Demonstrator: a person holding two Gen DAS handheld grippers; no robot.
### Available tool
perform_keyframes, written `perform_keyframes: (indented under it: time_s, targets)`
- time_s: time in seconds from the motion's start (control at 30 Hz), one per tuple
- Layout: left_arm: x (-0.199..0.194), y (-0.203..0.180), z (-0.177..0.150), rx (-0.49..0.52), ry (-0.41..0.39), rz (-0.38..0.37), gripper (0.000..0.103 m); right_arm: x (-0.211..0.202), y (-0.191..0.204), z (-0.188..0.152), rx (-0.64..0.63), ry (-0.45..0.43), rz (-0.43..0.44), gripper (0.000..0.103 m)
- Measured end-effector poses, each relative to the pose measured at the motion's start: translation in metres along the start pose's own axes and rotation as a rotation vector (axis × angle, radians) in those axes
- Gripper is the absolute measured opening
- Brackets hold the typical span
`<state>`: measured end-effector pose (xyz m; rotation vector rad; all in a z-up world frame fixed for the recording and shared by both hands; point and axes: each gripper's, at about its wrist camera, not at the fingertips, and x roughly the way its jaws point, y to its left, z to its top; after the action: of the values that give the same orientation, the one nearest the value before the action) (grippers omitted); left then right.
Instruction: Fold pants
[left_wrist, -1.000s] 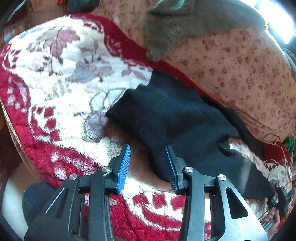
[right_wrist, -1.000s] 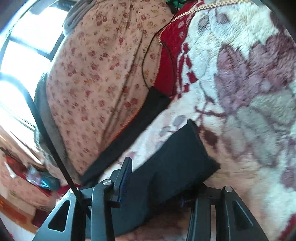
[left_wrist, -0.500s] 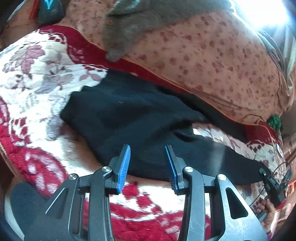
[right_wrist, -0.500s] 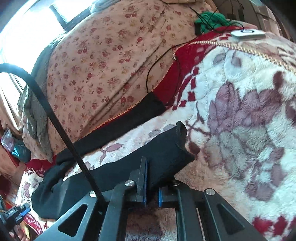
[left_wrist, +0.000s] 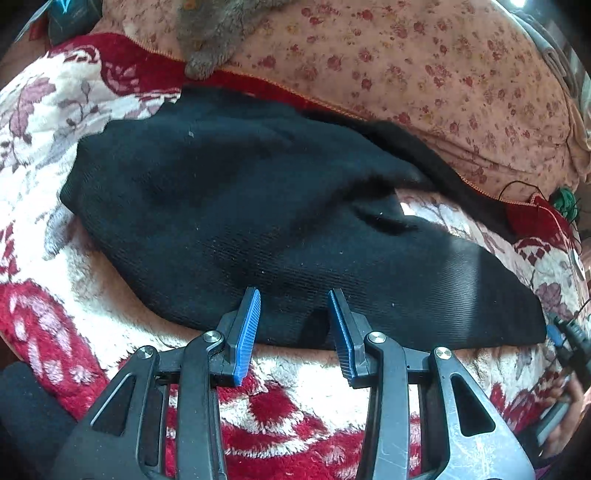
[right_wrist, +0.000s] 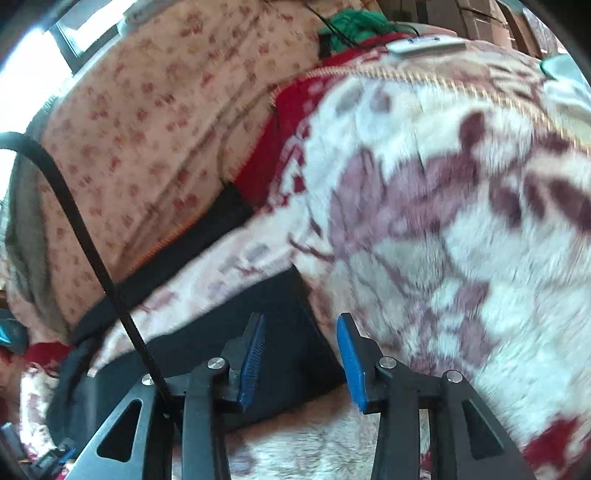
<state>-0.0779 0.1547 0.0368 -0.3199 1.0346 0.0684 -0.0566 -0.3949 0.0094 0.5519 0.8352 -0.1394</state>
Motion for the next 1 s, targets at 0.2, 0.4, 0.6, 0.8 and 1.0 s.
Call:
perform_keyframes:
  time_s: [0.2, 0.4, 0.6, 0.8, 1.0]
  targets:
    - [-0.015, -0.005, 0.026, -0.010, -0.015, -0.074, 0.037, -0.015, 0.035, 0.020, -0.010, -0.019, 0.183, 0.046]
    - [-0.001, -0.021, 0.070, -0.042, 0.036, -0.190, 0.040, 0.036, 0.090, 0.025, -0.035, 0.100, 0.325, 0.048]
    - [0.036, -0.040, 0.116, -0.097, 0.082, -0.249, 0.060, 0.109, 0.107, 0.027, 0.050, 0.234, 0.359, 0.048]
    - [0.086, -0.045, 0.153, -0.183, 0.146, -0.276, 0.060, 0.148, 0.104, 0.038, 0.140, 0.264, 0.371, 0.051]
    - [0.123, -0.043, 0.172, -0.263, 0.167, -0.264, 0.060, 0.176, 0.105, 0.055, 0.195, 0.297, 0.386, 0.052]
